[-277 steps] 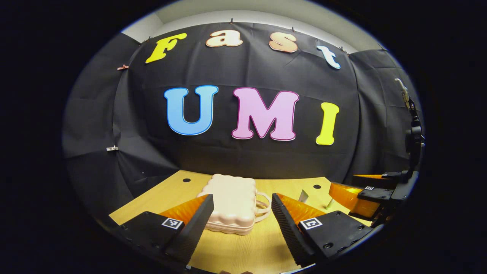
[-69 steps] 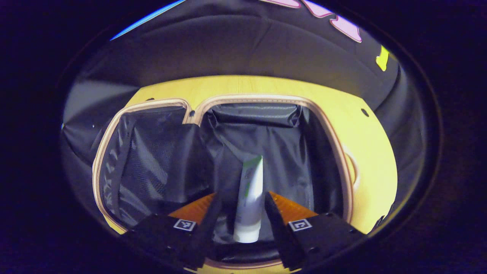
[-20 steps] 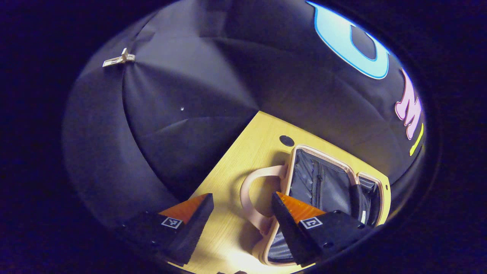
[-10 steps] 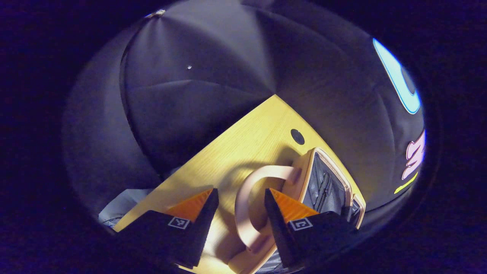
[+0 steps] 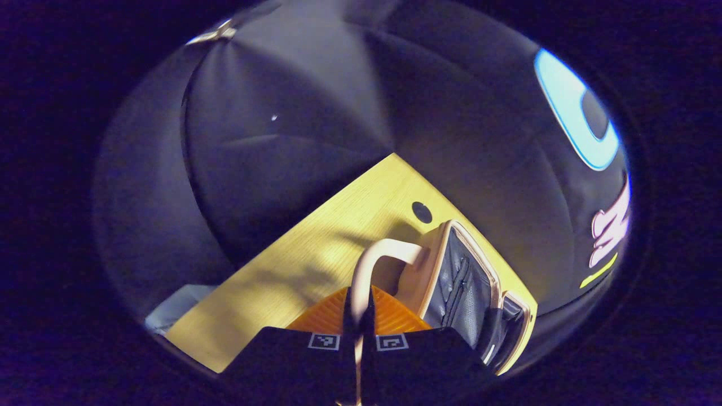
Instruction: First open the suitcase, pack the skin care products into it, and then close the suitcase.
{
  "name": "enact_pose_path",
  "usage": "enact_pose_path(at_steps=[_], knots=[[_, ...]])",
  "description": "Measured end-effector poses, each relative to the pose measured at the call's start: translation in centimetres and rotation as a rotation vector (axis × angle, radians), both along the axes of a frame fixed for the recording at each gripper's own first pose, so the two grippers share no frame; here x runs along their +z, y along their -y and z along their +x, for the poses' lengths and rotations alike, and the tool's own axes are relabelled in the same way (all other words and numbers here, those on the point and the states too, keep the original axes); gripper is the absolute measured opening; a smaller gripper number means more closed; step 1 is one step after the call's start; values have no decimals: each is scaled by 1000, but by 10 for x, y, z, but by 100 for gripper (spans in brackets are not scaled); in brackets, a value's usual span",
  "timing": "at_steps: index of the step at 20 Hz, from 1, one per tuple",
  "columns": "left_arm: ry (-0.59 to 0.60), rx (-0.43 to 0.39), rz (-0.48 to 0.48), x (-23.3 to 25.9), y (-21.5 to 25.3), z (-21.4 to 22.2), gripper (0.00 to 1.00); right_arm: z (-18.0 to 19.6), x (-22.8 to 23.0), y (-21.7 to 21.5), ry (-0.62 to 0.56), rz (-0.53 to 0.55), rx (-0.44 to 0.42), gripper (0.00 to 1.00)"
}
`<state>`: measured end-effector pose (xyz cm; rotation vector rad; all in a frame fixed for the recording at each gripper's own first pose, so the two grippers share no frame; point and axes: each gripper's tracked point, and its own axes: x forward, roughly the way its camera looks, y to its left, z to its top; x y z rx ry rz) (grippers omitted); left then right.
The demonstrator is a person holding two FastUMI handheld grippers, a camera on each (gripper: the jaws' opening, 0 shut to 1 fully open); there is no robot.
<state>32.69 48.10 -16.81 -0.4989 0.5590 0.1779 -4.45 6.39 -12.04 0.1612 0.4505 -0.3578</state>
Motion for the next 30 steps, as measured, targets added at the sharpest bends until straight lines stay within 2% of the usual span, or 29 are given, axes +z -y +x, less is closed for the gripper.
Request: enact_pose_path(at_steps=[3, 6, 9, 11, 14, 17, 21, 26, 28, 30], knots=[[112, -28, 138, 73, 33, -12, 6, 5, 5, 15, 24, -5, 2, 97], [189, -102, 216, 141, 80, -31, 6, 13, 11, 32, 55, -1, 17, 97], [232, -179, 267, 187, 149, -46, 6, 23, 18, 50, 64, 11, 58, 98], [251, -240, 334, 214, 199, -58, 6, 32, 34, 70, 112, -34, 85, 98], [252, -343, 394, 222, 296, -63, 6, 39, 46, 86, 158, -45, 134, 97], [230, -424, 351, 200, 387, -66, 6, 49, 50, 105, 186, 3, 155, 97], [106, -491, 275, 122, 487, -67, 7, 62, 50, 136, 198, 35, 182, 97], [-67, -524, 421, 23, 539, -57, 7, 71, 41, 165, 184, 44, 212, 97], [-121, -508, 456, 1, 543, -58, 9, 74, 48, 175, 202, -3, 213, 97], [-118, -513, 492, -6, 545, -57, 10, 76, 55, 174, 231, -29, 229, 97]])
